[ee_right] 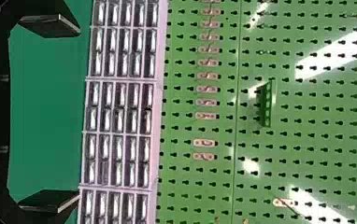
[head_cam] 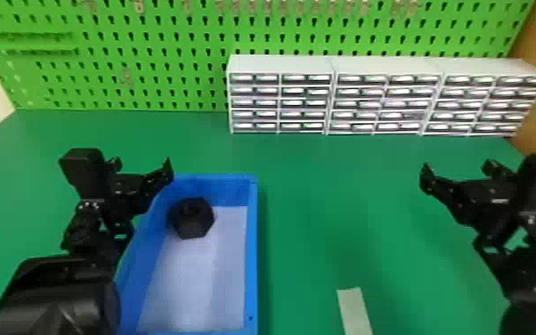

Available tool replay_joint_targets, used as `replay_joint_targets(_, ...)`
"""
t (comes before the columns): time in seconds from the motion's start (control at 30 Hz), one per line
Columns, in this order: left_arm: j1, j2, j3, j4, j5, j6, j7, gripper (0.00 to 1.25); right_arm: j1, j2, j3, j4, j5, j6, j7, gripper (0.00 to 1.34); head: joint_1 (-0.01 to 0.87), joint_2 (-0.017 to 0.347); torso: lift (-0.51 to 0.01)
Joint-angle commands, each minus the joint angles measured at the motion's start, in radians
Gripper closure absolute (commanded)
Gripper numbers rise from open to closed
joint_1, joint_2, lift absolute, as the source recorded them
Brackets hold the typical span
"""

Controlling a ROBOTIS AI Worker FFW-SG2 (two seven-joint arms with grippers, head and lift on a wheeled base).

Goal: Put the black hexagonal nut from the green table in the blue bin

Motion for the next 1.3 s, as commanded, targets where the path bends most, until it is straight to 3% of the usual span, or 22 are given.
replay_joint_targets(0.0, 0.004, -0.003, 0.004, -0.003, 0.002, 0.000, 0.000, 0.18, 0.025, 0.011, 0.003, 0.000, 0.000, -0.027, -0.010, 0.08, 0.686, 0.051, -0.097)
replay_joint_targets(1.27, 0.006, -0.003, 0.007, -0.009, 0.007, 0.000, 0.000, 0.19, 0.022, 0.002, 0.030, 0.001, 0.008, -0.025, -0.011, 0.08, 0.686, 0.051, -0.097)
